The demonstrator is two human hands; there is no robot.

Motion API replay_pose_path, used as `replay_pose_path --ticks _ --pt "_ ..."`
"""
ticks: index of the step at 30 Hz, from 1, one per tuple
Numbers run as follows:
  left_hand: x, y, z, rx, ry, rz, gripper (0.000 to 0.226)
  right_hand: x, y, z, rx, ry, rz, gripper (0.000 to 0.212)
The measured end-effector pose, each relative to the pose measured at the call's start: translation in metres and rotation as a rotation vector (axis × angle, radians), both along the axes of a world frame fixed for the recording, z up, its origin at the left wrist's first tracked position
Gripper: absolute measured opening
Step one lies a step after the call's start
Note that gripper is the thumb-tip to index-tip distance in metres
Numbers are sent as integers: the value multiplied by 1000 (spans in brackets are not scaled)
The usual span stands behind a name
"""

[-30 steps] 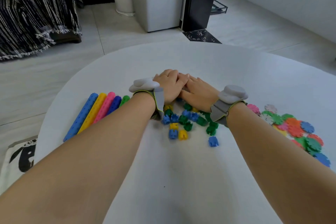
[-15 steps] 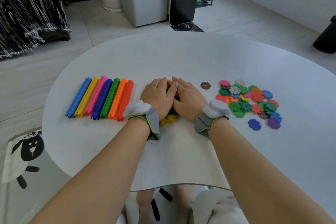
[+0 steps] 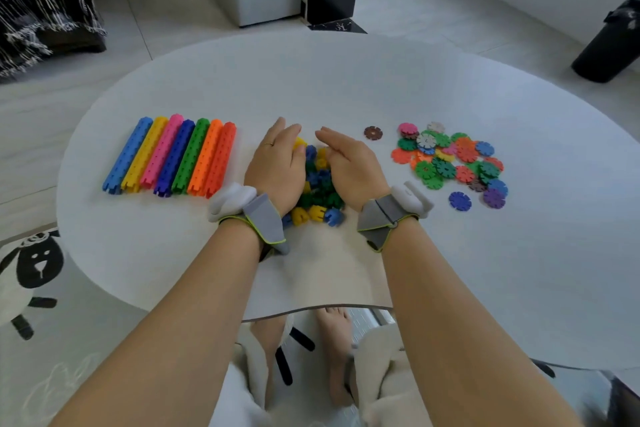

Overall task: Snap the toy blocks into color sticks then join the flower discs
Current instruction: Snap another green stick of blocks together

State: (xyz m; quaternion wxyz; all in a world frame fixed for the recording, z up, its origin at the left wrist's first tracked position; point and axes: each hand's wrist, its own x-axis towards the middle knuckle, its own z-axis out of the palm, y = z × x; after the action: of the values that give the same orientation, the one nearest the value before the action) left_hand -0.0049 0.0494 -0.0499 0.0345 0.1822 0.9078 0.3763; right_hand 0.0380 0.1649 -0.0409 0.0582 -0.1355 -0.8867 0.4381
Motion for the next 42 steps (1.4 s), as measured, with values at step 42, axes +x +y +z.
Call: replay_pose_path --ticks 42 --pt "11 -14 29 -355 155 -274 28 39 18 27 7 -69 -40 36"
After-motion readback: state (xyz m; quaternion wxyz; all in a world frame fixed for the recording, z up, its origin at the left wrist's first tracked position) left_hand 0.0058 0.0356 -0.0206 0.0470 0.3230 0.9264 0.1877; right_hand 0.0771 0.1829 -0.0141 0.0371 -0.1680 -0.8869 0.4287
